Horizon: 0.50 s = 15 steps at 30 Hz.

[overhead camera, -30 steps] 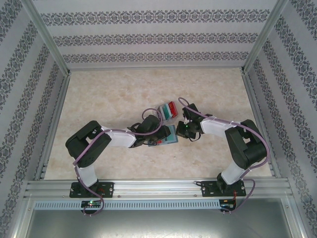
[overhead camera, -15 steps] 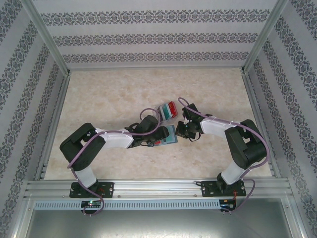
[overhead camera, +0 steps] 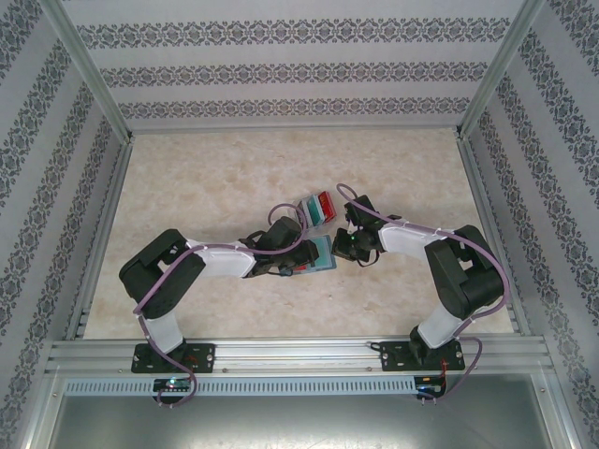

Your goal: Put the credit cards into the card holder

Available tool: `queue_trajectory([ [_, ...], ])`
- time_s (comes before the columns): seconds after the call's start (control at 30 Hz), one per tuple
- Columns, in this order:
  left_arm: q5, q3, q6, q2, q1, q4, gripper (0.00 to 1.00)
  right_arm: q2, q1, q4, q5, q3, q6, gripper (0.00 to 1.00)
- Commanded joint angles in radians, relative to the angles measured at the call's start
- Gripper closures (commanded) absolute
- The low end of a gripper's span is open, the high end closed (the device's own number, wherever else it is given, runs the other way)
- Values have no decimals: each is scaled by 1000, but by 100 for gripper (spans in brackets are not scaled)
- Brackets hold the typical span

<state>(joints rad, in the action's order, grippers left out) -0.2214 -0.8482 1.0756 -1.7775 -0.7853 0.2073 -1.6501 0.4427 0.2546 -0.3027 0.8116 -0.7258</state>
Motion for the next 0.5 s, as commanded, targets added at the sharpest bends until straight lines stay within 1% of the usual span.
queue_trajectory([
  [0.0,-59,-21,-27,-14,-15,15,59,-6,21,30,-12,1,9,91],
  [0.13,-19,-7,-26,18,-15,-22,56,32,13,44,11,2,13,89],
  [0.23,28,12,-48,83,-15,-56,45,76,-3,54,15,8,32,86],
  [0.27,43,15,-64,104,-15,-68,44,95,-5,55,15,12,39,85],
  [0.4,62,5,-121,166,-1,-123,42,154,-2,51,-5,26,51,84],
  [0.47,78,11,-130,200,17,-148,42,177,-2,72,5,44,57,80],
])
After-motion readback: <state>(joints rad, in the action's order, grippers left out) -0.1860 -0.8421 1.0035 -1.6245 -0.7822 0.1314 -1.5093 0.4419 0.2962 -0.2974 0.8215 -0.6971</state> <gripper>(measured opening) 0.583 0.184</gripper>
